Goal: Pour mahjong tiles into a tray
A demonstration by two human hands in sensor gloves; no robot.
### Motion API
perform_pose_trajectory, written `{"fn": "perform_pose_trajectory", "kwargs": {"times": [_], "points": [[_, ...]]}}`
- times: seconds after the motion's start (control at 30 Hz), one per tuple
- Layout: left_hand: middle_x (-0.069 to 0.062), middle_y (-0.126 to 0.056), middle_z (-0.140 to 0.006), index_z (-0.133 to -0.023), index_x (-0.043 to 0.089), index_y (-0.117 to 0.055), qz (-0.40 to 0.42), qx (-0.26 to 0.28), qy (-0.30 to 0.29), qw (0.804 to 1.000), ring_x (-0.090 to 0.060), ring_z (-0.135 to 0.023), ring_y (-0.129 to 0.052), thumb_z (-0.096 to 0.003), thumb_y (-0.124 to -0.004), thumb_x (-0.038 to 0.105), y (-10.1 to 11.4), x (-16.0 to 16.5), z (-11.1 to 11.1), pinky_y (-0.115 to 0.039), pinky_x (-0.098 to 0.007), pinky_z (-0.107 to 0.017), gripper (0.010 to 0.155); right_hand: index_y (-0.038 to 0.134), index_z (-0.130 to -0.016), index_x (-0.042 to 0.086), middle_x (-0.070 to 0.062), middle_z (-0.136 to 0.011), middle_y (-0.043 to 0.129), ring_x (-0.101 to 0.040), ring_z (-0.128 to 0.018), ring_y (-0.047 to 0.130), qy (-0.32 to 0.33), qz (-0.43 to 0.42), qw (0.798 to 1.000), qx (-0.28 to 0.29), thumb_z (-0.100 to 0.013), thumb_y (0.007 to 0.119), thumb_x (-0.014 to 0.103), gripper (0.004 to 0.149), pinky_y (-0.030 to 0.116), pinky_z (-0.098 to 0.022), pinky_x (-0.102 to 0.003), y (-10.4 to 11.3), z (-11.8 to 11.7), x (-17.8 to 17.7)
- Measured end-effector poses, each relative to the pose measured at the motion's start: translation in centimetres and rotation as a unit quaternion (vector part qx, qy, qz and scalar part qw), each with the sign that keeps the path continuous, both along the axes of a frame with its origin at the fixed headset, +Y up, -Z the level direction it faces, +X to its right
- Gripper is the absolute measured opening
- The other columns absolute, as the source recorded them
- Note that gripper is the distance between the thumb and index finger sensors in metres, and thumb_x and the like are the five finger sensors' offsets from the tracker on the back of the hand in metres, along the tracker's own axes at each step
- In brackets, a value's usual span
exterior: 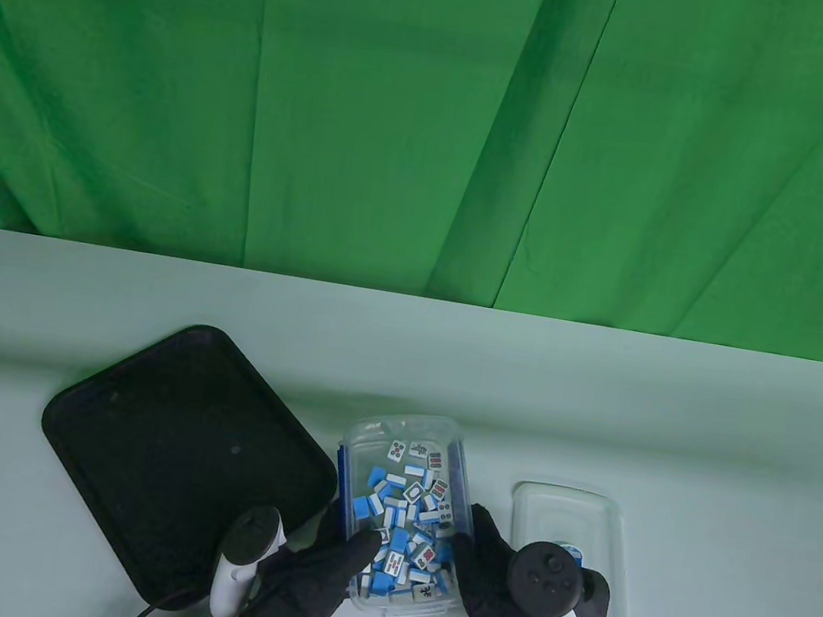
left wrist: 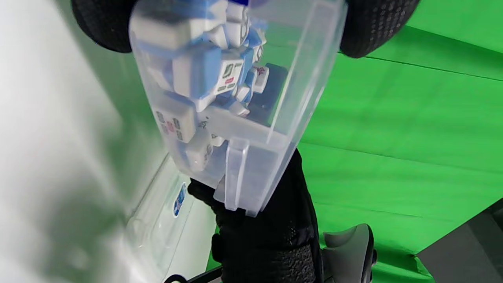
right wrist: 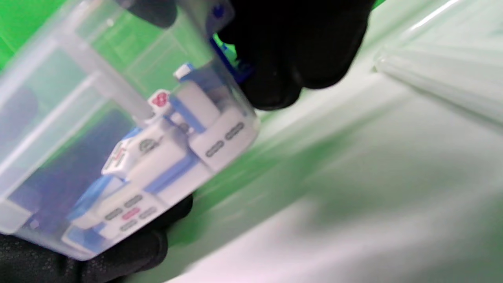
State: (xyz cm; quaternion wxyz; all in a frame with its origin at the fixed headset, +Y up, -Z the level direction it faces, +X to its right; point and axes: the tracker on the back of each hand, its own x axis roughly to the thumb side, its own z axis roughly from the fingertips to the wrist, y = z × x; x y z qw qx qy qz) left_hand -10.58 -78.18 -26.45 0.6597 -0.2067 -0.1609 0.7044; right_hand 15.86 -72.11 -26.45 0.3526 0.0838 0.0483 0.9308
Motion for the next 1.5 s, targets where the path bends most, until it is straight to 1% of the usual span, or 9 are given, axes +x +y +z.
{"fn": "perform_pose_trajectory", "kwargs": {"times": [0.1,0.37,0.47,0.63,0.87,1.13,1.27,1.4,1.5], "points": [[-0.041,-0.029,-0.112,-0.104,-0.009,0.009,0.0,0.017,0.008,1.0,-0.053,-0.1,-0.065,-0.0658,-0.063,0.055,0.2,0.0,0.0,-0.067,-0.063,-0.064,0.104,0.046,-0.115,-0.002,-0.023,-0.099,0.08,-0.031,-0.071,0.093,-0.001,-0.001,1.0,0.004,-0.07,0.054,0.043,0.064,0.081,-0.058,-0.045,-0.1,0.1,0.0],[-0.043,-0.033,-0.111,-0.108,-0.009,0.004,0.003,0.021,0.048,0.999,-0.056,-0.094,-0.068,-0.0667,-0.067,0.05,0.6,-0.6,0.1,-0.067,-0.064,-0.061,0.101,0.044,-0.115,-0.001,-0.022,-0.101,0.079,-0.029,-0.072,0.094,0.003,0.011,1.0,0.006,-0.07,0.051,0.045,0.065,0.082,-0.059,-0.044,-0.6,0.3,-0.7],[-0.044,-0.035,-0.111,-0.108,-0.009,0.001,0.013,0.021,0.066,0.997,-0.057,-0.093,-0.068,-0.0666,-0.068,0.049,1.1,-0.8,0.2,-0.067,-0.065,-0.061,0.1,0.045,-0.116,0.001,-0.021,-0.102,0.079,-0.029,-0.073,0.094,0.01,0.002,1.0,0.012,-0.068,0.048,0.052,0.07,0.081,-0.059,-0.045,-0.4,0.4,-0.3],[-0.044,-0.036,-0.111,-0.109,-0.008,0.0,0.013,0.052,0.094,0.994,-0.058,-0.092,-0.068,-0.0659,-0.07,0.047,2.5,-2.3,-0.3,-0.066,-0.066,-0.06,0.099,0.045,-0.12,0.011,-0.019,-0.115,0.066,-0.04,-0.093,0.08,0.014,0.041,0.998,0.048,-0.062,0.039,0.068,0.081,0.07,-0.07,-0.055,1.0,1.0,0.0],[-0.044,-0.036,-0.111,-0.11,-0.007,-0.002,0.005,0.085,0.176,0.981,-0.058,-0.092,-0.067,-0.0647,-0.072,0.046,3.9,-6.9,-1.1,-0.064,-0.067,-0.06,0.099,0.042,-0.124,0.02,-0.018,-0.126,0.05,-0.047,-0.104,0.061,0.023,0.133,0.987,0.084,-0.059,0.041,0.076,0.085,0.056,-0.076,-0.067,3.0,1.6,0.7],[-0.044,-0.035,-0.111,-0.11,-0.007,-0.003,-0.106,0.142,0.281,0.943,-0.06,-0.092,-0.065,-0.0636,-0.074,0.044,5.9,-14.5,-2.0,-0.062,-0.069,-0.06,0.099,0.013,-0.125,0.03,-0.017,-0.134,0.02,-0.055,-0.117,0.021,0.06,0.323,0.942,0.063,-0.055,0.038,0.082,0.091,0.022,-0.07,-0.084,3.5,2.2,-0.1],[-0.044,-0.036,-0.111,-0.11,-0.006,-0.005,-0.174,0.176,0.332,0.91,-0.06,-0.092,-0.065,-0.0625,-0.076,0.043,6.1,-17.5,-1.5,-0.061,-0.07,-0.06,0.099,0.013,-0.125,0.029,-0.016,-0.133,0.019,-0.055,-0.117,0.018,0.076,0.309,0.946,0.063,-0.056,0.039,0.081,0.09,0.016,-0.068,-0.084,2.8,2.2,-0.7],[-0.044,-0.036,-0.111,-0.111,-0.006,-0.006,-0.165,0.157,0.377,0.898,-0.06,-0.092,-0.064,-0.0624,-0.077,0.042,5.2,-19.7,-0.8,-0.061,-0.07,-0.06,0.098,0.017,-0.124,0.028,-0.015,-0.133,0.025,-0.052,-0.117,0.025,0.074,0.279,0.954,0.083,-0.058,0.041,0.077,0.085,0.018,-0.069,-0.082,1.4,2.2,-0.8],[-0.044,-0.037,-0.111,-0.111,-0.005,-0.007,-0.206,0.168,0.395,0.879,-0.06,-0.092,-0.065,-0.0619,-0.077,0.042,4.8,-20.6,-0.4,-0.061,-0.07,-0.06,0.098,0.018,-0.124,0.026,-0.015,-0.132,0.027,-0.052,-0.117,0.026,0.068,0.323,0.941,0.068,-0.06,0.042,0.074,0.083,0.02,-0.07,-0.082,0.2,2.4,-0.2]]}}
